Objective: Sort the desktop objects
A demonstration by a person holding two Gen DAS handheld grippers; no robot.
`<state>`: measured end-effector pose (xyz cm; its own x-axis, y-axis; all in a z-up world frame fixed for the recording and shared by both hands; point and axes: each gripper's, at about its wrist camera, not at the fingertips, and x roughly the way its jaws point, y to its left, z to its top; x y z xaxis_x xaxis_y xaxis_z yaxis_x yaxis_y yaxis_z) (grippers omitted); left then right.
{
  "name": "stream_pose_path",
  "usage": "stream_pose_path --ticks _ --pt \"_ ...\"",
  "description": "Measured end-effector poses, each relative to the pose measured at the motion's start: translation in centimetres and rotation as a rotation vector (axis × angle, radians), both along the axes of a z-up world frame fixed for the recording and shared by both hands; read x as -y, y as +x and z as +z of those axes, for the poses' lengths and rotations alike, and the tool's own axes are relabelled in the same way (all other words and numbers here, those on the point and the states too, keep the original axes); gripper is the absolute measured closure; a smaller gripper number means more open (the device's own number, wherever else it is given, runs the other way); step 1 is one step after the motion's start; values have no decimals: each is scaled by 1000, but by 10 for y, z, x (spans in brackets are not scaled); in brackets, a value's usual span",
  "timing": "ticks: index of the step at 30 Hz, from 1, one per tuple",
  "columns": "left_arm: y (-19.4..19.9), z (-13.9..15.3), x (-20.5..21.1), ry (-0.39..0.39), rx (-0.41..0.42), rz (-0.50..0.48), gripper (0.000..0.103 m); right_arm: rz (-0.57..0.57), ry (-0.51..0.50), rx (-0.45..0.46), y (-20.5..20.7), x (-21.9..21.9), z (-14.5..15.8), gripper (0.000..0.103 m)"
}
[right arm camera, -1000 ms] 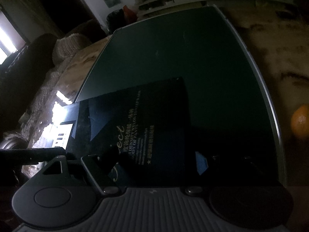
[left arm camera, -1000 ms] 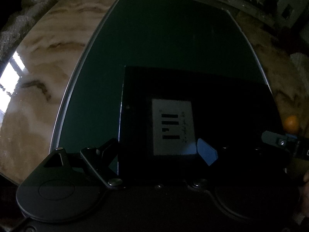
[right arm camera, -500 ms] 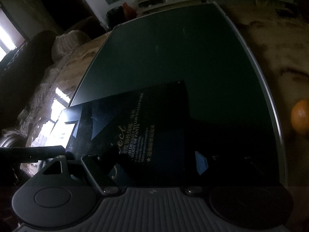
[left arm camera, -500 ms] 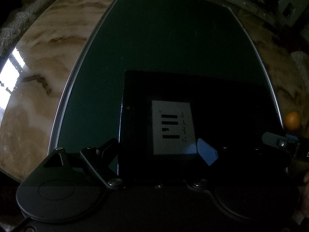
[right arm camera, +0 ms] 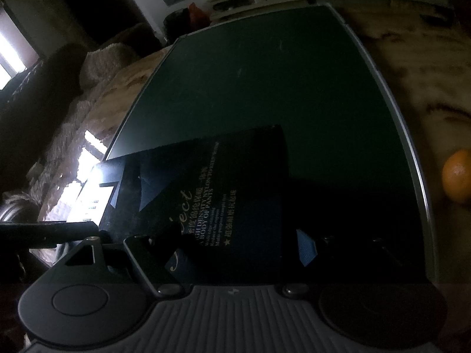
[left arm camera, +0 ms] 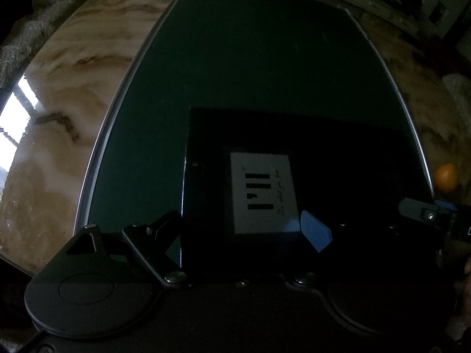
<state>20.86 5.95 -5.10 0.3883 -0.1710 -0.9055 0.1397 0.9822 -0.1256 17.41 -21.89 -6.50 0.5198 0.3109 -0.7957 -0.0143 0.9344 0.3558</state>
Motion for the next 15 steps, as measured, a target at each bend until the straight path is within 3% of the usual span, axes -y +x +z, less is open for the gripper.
stream_pose_path --ticks 15 --pt "-2 -4 4 39 26 -10 14 4 -32 4 -2 -6 -5 19"
